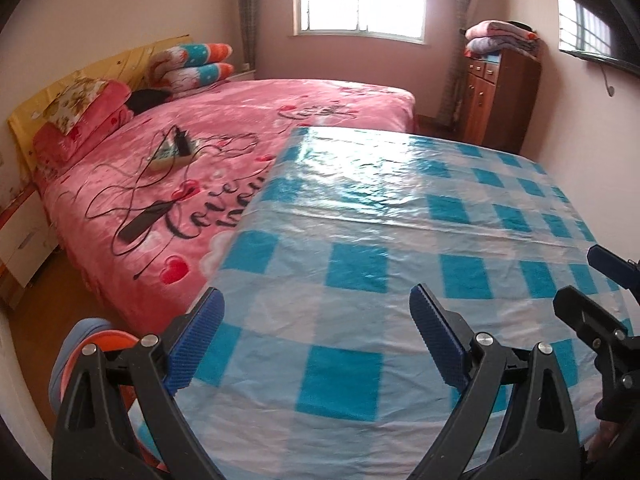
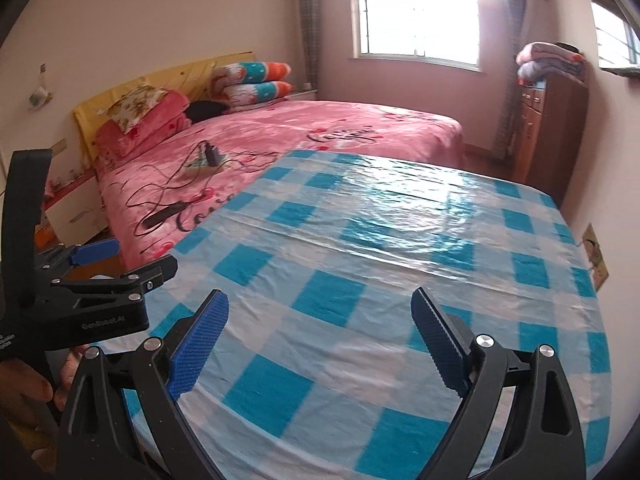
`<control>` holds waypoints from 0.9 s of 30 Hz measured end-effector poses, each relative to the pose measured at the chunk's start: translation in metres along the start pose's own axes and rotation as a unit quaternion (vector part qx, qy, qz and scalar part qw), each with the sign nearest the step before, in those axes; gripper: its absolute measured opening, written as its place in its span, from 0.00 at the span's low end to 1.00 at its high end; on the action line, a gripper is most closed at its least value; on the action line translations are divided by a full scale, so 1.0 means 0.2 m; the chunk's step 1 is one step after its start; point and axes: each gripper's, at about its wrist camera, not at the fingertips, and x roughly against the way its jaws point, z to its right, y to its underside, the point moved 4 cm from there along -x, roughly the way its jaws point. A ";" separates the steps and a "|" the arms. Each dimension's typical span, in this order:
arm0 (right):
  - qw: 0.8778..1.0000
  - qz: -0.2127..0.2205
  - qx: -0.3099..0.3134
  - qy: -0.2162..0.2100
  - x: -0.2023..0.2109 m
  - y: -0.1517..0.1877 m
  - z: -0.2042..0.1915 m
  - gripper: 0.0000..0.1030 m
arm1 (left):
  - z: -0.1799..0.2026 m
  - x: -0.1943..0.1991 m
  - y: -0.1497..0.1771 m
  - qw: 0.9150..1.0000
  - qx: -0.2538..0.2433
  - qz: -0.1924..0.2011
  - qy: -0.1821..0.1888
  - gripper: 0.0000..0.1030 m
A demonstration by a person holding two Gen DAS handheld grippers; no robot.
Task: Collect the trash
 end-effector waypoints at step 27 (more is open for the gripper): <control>0.993 0.046 -0.059 0.088 0.36 0.02 0.28 0.91 | 0.21 0.29 -0.11 0.996 -0.019 0.078 0.043 0.96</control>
